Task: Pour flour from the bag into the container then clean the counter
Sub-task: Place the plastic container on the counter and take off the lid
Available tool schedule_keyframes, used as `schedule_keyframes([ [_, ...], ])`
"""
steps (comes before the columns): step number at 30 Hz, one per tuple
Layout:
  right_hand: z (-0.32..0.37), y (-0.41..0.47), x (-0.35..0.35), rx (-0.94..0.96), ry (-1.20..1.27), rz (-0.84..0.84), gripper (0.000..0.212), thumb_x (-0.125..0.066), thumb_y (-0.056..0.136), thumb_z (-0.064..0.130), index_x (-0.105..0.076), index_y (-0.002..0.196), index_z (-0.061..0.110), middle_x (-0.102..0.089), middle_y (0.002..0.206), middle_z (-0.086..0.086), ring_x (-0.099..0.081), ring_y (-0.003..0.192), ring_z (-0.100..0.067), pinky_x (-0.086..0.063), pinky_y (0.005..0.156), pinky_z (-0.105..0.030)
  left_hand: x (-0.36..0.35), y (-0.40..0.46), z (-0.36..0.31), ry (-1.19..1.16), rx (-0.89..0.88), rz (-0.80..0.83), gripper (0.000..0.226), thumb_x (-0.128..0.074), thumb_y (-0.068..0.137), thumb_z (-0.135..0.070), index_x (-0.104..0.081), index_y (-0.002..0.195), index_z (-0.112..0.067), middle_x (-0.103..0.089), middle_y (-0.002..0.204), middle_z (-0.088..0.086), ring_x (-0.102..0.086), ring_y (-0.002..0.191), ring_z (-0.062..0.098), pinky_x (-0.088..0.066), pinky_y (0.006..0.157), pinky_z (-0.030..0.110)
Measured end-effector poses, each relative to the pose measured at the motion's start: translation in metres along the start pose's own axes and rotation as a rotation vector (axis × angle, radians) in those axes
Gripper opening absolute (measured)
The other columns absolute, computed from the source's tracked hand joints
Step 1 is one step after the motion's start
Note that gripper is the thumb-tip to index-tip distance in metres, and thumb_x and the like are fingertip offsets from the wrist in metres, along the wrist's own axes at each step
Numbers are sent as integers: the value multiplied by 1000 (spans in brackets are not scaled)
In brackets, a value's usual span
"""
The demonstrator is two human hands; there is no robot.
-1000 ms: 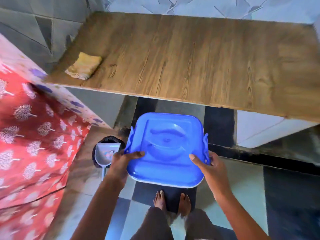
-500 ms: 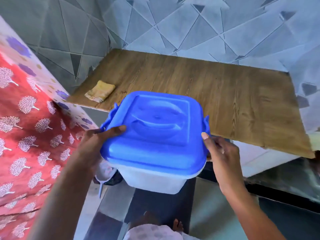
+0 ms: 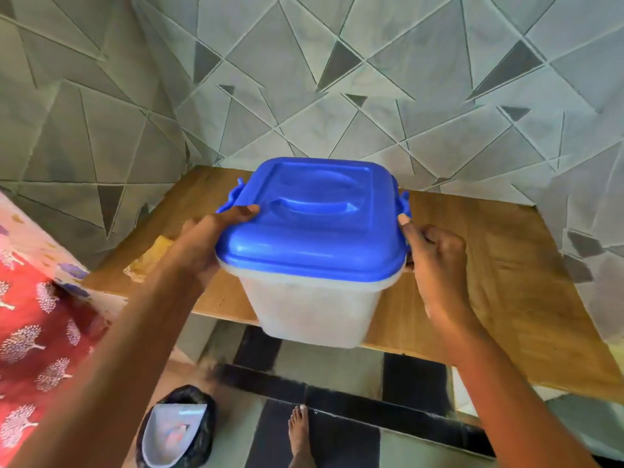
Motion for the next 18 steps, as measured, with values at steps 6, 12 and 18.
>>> schedule_keyframes([
  [6,-36,81,-32,-62,-66,-121,53,-67,96,31,-47,47,29,-43,42,11,-41,44,-6,-34,57,-28,-23,110,-7,-5,19,41,53,-94,60,-25,-77,105,-1,-76,109,20,-72,105,38,-55,98,58],
  [12,-56,146,-51,-57,-145,-203,48,-63,99,24,-44,55,28,-46,40,17,-45,43,-2,-30,46,-11,-48,202,-8,38,89,178,59,-95,61,-28,-76,108,1,-75,115,19,-72,109,37,-52,102,58],
  [18,-82,197,-51,-90,-197,-209,43,-62,99,23,-48,58,23,-49,41,18,-46,43,-1,-31,43,-11,-80,247,-1,43,88,171,50,-92,66,-17,-75,107,5,-75,112,20,-72,106,37,-53,102,56],
])
Point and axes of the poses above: each hand's wrist, its own y-axis towards the middle knuckle, its own x-axis out of the back of the hand, z = x × y, the point moved 2 cm from there along y, towards the middle knuckle
